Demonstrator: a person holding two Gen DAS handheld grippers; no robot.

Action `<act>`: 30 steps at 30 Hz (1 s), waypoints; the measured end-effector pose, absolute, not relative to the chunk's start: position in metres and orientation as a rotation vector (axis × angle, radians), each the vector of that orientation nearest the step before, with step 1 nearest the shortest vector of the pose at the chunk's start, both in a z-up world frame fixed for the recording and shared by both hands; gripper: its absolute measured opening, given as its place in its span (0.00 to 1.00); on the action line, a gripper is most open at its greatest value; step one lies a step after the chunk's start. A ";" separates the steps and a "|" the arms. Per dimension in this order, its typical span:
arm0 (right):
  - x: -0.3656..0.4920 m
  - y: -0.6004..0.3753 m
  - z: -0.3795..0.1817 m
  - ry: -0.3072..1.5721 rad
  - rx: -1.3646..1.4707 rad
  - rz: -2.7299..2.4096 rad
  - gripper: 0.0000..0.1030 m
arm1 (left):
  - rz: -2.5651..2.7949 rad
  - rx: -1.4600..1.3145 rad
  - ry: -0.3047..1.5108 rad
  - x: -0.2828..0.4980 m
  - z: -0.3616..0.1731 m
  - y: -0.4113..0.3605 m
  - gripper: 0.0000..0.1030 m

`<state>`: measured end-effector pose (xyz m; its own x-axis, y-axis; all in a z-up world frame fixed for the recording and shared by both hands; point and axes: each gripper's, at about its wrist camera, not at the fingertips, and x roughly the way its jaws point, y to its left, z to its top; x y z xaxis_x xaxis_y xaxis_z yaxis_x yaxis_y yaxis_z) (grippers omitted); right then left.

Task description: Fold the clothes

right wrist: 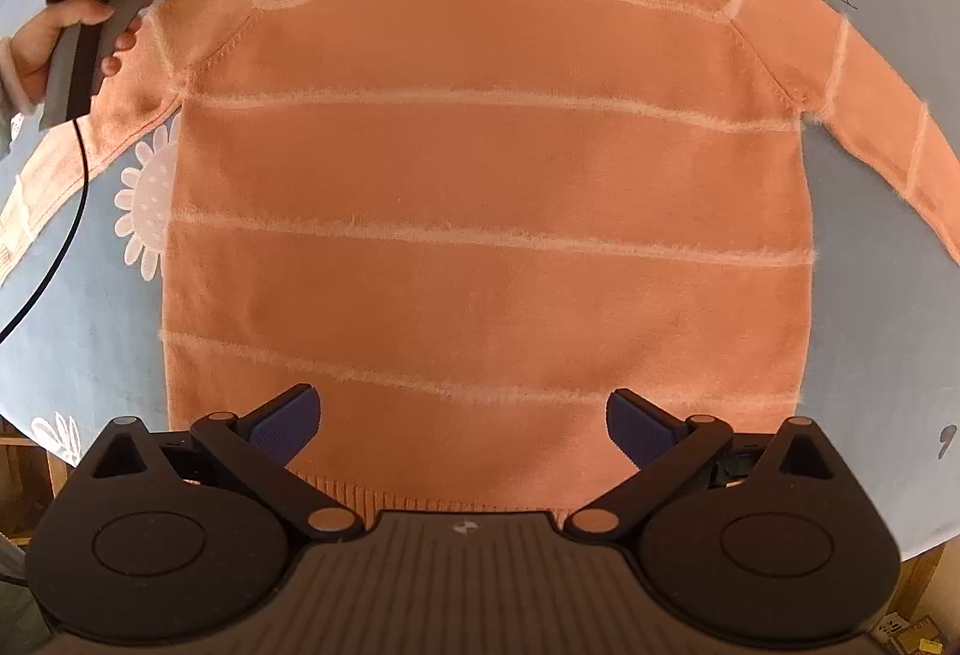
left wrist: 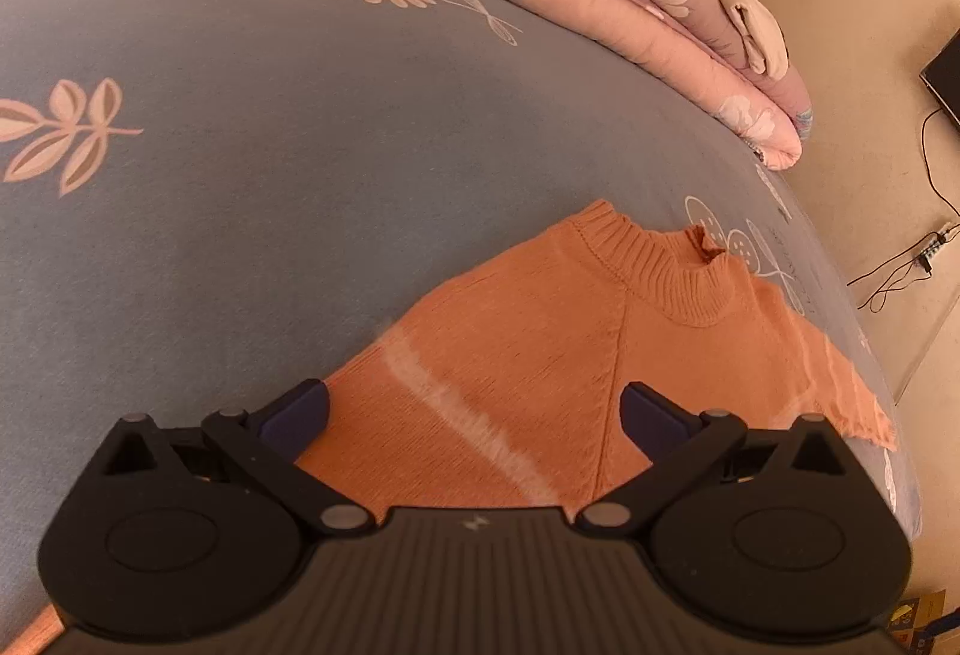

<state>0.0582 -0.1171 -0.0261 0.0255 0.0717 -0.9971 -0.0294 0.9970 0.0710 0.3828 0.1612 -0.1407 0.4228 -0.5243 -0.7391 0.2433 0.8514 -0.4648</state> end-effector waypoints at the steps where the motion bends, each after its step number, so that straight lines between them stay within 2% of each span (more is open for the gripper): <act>1: 0.060 -0.117 -0.026 1.538 0.035 0.080 1.00 | -0.471 -0.306 1.032 0.380 -0.138 0.165 0.99; 6: 0.065 -0.106 -0.028 1.531 0.029 0.124 1.00 | -0.544 -0.431 0.983 0.358 -0.115 0.170 1.00; 10: 0.068 -0.096 -0.030 1.545 0.019 0.157 1.00 | -0.524 -0.389 1.074 0.349 -0.139 0.159 1.00; 13: 0.068 -0.093 -0.027 1.538 0.009 0.172 1.00 | -0.486 -0.432 1.046 0.342 -0.147 0.177 1.00; 19: 0.066 -0.100 -0.028 1.555 0.016 0.147 1.00 | -0.402 -0.448 1.011 0.310 -0.115 0.208 1.00; 22: 0.067 -0.097 -0.030 1.559 0.017 0.166 1.00 | -0.311 -0.410 1.080 0.294 -0.130 0.230 1.00; 25: 0.067 -0.090 -0.028 1.555 0.008 0.192 1.00 | -0.228 -0.448 1.051 0.278 -0.141 0.259 1.00; 30: 0.063 -0.086 -0.026 1.568 0.002 0.212 1.00 | -0.156 -0.534 1.016 0.271 -0.119 0.271 1.00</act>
